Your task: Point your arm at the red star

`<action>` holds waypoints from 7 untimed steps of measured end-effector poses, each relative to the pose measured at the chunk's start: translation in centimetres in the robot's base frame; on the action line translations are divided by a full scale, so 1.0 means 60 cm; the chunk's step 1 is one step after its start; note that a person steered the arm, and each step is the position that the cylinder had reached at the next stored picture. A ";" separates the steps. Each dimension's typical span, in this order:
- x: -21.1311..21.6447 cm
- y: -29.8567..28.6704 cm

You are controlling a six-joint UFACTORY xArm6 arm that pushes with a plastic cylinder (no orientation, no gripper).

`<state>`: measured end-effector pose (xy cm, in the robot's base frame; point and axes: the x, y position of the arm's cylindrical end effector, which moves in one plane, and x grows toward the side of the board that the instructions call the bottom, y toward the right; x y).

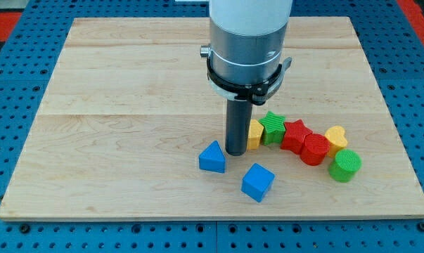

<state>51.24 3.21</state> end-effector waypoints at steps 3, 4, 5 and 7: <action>-0.015 -0.060; -0.061 -0.072; -0.129 -0.037; -0.142 -0.020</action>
<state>42.74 2.01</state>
